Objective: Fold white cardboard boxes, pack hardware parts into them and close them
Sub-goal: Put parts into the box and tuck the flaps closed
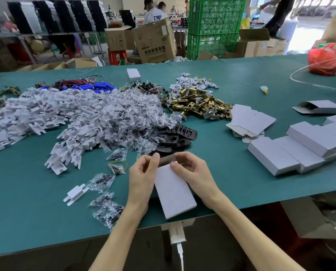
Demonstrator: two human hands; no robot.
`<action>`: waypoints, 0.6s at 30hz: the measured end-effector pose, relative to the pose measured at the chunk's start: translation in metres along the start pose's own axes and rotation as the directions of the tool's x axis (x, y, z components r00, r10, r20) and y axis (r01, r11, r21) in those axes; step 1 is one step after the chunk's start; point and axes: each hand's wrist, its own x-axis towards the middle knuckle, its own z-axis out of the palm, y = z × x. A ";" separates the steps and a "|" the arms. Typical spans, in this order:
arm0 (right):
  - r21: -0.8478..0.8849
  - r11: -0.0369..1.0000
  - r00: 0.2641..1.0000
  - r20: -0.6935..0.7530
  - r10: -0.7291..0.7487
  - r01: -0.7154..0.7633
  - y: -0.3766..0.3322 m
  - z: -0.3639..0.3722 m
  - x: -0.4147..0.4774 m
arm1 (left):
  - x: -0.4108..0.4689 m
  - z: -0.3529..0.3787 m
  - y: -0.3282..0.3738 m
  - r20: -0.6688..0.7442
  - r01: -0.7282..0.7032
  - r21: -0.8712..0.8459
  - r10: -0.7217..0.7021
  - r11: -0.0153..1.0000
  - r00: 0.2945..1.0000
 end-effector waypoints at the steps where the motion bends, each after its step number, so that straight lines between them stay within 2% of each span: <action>1: 0.011 1.000 1.000 0.000 0.005 -0.005 0.000 -0.001 0.000 | 0.001 0.000 -0.001 -0.005 0.004 0.010 -0.004 1.000 1.000; 8: 0.038 0.999 0.999 0.044 -0.029 0.027 0.000 -0.004 -0.002 | 0.002 -0.001 -0.005 0.005 -0.046 0.093 0.045 0.995 0.999; 18: 0.063 0.998 0.999 0.024 0.030 -0.031 0.001 -0.005 -0.001 | 0.004 -0.004 -0.010 0.017 -0.042 0.082 0.041 0.996 0.999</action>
